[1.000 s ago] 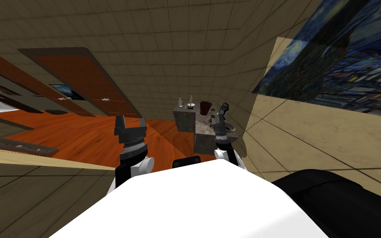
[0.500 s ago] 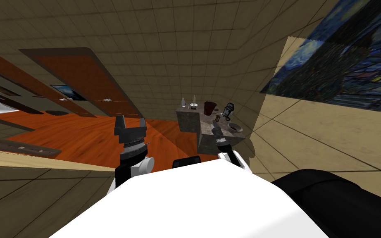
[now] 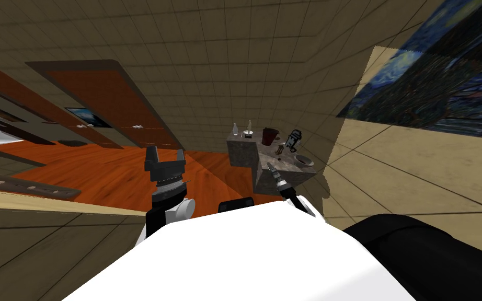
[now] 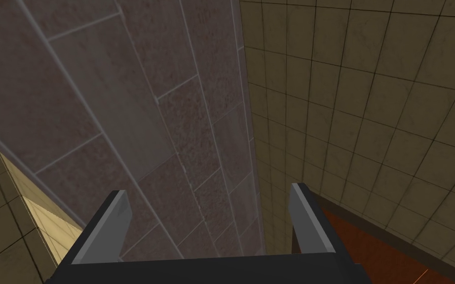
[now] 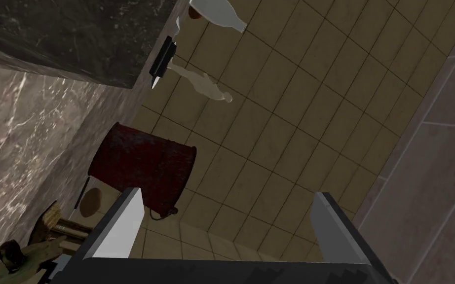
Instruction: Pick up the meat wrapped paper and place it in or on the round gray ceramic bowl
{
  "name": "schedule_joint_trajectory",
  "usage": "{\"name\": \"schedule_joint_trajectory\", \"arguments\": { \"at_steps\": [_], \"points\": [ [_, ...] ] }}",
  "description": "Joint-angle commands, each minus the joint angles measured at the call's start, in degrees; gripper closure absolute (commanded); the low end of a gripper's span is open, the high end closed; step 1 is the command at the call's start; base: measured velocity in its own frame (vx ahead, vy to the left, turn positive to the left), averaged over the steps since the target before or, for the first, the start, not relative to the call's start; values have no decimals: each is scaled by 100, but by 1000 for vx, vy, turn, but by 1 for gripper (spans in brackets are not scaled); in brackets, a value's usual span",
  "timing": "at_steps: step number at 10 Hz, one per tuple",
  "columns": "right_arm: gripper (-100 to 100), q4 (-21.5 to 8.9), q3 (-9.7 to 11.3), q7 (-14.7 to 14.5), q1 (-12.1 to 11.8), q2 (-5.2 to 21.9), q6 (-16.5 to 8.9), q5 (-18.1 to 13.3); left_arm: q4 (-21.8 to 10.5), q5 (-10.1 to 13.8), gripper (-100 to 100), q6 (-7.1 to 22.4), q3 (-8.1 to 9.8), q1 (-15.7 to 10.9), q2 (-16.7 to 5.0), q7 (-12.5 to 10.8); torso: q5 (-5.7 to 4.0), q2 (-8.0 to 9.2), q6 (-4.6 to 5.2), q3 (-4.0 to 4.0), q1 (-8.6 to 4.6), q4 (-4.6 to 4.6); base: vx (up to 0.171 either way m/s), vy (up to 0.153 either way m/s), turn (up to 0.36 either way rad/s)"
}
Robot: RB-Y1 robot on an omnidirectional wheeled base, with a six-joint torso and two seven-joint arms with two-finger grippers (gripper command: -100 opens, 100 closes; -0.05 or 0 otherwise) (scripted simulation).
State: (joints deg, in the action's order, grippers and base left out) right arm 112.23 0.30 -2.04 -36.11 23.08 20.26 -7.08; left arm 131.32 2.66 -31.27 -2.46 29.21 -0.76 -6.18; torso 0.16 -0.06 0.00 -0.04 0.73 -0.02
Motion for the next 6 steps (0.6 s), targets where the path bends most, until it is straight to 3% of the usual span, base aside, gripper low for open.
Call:
{"name": "schedule_joint_trajectory", "arguments": {
  "at_steps": [1,2,3,4,5,6],
  "points": [
    [-100,73,16,-55,-109,142,-271,-84,0,0,0,0,0,0,0,0,0,0,0,0,0,0,0,166,-19],
    [-100,73,16,-55,-109,142,-271,-84,0,0,0,0,0,0,0,0,1,4,0,3,-10,2,3,71,-5],
    [-100,-172,-9,-115,-205,389,-430,-196,0,0,0,0,1,0,-1,0,-6,3,-1,3,-40,2,26,101,13],
    [-100,-424,-35,-178,-302,564,-568,-306,0,0,0,0,1,0,-1,0,-7,-3,0,-1,-38,0,15,218,8],
    [-100,-426,-35,-178,-302,641,-592,-306,0,0,0,0,0,0,0,0,0,1,1,1,-2,0,9,191,-26],
    [-100,-615,-63,-244,-400,838,-756,-413,0,0,0,0,0,0,0,0,2,1,-1,1,-5,1,26,176,16]
  ]
}}
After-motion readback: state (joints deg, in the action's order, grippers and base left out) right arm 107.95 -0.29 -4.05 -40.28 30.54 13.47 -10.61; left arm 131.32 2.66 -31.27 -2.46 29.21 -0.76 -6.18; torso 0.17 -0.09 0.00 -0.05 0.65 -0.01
